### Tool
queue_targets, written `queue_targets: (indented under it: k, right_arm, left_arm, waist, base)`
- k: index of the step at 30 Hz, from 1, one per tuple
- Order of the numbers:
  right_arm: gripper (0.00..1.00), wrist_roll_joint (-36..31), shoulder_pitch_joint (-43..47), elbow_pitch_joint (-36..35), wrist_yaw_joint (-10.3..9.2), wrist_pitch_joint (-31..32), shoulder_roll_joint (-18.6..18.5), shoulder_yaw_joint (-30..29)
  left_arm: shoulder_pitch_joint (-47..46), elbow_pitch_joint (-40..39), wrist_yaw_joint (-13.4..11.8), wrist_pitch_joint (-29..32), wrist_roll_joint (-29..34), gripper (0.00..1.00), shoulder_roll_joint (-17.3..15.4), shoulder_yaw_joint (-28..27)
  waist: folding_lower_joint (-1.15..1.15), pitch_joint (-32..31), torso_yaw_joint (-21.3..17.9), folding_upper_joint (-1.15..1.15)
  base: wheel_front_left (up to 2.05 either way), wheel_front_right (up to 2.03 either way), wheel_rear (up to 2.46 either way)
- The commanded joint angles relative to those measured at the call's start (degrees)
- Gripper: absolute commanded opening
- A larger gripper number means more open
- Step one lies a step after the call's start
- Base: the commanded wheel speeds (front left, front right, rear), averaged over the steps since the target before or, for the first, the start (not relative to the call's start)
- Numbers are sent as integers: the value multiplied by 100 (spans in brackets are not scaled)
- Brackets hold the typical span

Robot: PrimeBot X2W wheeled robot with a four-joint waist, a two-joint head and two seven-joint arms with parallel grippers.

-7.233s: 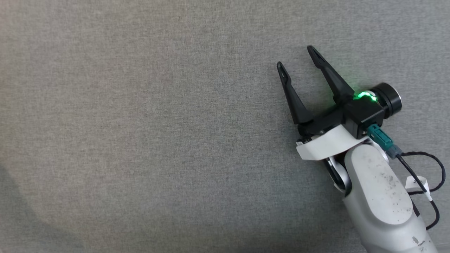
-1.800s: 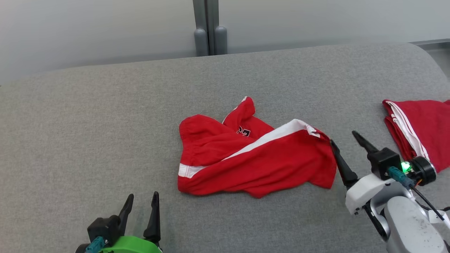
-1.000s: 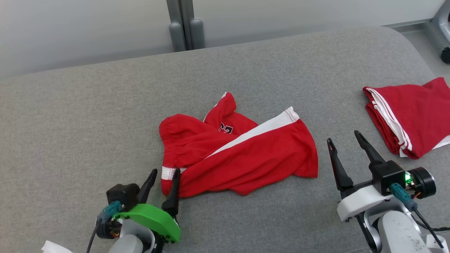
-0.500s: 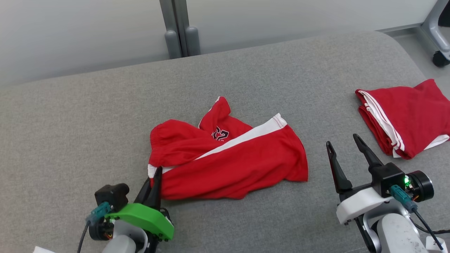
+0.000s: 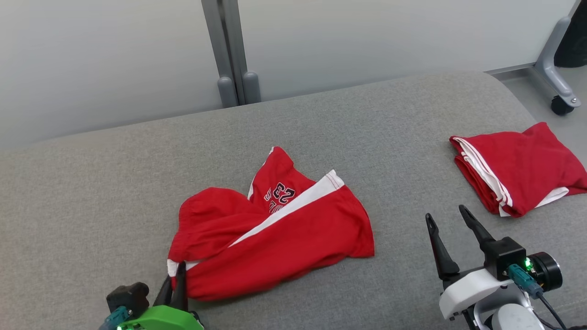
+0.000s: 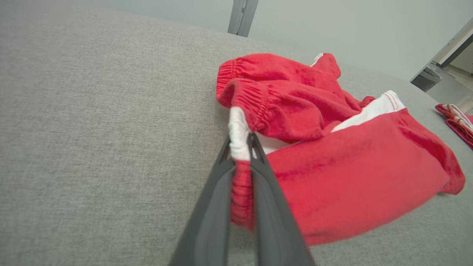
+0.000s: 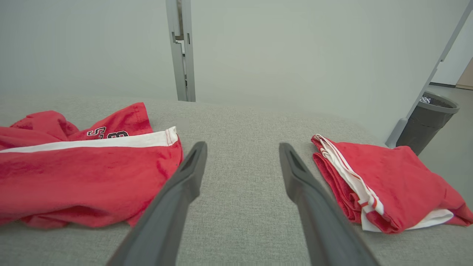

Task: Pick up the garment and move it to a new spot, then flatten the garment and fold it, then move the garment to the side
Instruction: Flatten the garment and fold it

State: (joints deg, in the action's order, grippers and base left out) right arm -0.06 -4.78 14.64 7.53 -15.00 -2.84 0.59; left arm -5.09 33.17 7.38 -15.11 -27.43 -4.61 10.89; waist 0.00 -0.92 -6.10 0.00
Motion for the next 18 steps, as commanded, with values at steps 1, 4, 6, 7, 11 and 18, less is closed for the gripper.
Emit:
queue_targets:
  k: [1,4,6,7,11,18]
  right_arm:
    - [100,25,80,13,-9,-23,-15,23]
    - [100,37,86,25,-9,-23,-15,52]
    - [100,54,69,34,-9,-23,-16,69]
    - [100,62,52,42,-9,-23,-14,91]
    - [100,105,-39,42,-9,-24,-16,132]
    - [100,221,-82,-5,-9,-24,-16,217]
  left_arm:
    - [83,-65,18,-1,132,100,31,-124]
    - [109,-210,18,-1,316,100,69,-336]
    - [138,-336,18,-1,501,100,106,-459]
    - [154,-398,18,-1,552,100,122,-492]
    - [247,-609,18,-1,765,100,144,-605]
    - [383,-712,18,-1,1008,100,161,-635]
  waist:
    - [0,-5,-5,0]
    - [0,17,18,0]
    - [0,35,41,0]
    - [0,42,51,0]
    - [0,66,95,0]
    - [0,85,102,0]
  base:
    - [0,0,0]
    - [0,0,0]
    - [0,0,0]
    - [0,0,0]
    - [0,0,0]
    - [0,0,0]
